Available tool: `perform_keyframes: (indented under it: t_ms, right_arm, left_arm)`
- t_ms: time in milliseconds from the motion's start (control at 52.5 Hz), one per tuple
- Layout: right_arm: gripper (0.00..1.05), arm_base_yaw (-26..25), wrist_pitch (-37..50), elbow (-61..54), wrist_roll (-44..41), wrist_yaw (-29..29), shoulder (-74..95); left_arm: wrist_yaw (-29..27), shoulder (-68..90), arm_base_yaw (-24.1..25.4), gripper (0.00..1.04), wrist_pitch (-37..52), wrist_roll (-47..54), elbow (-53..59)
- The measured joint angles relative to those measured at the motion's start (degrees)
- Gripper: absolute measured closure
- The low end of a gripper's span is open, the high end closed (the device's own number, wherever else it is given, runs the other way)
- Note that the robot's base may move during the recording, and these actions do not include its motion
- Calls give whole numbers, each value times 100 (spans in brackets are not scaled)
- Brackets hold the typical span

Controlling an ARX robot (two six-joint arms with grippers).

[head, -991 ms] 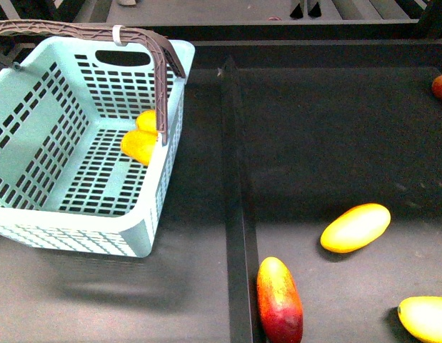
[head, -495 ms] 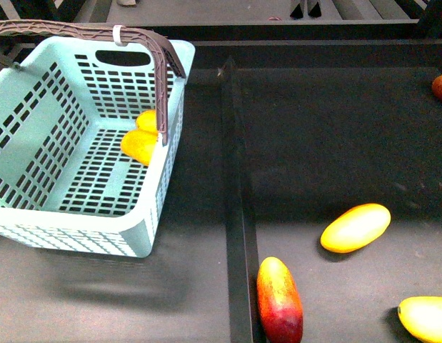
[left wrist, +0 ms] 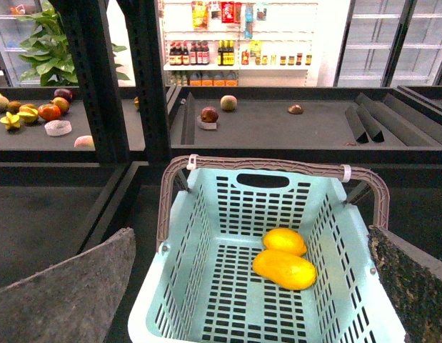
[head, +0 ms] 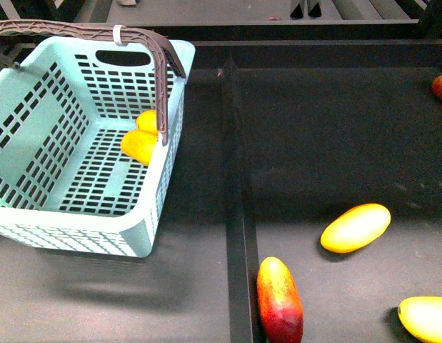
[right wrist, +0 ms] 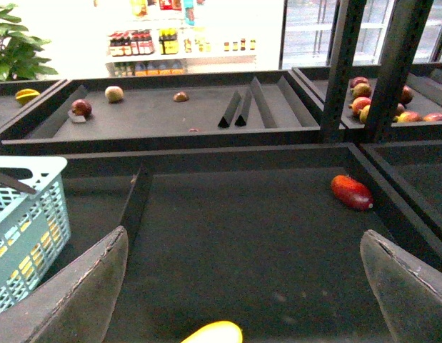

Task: Pick lemon and mango into basket

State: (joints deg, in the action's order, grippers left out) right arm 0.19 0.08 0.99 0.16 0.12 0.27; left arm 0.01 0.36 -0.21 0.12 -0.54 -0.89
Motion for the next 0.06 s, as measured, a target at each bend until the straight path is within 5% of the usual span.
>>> perform_keyframes:
  t_ms: [57]
  right_arm:
    - [9, 0, 0, 0, 0, 0, 0]
  left_arm:
    - [0, 0, 0, 7, 0, 2, 0]
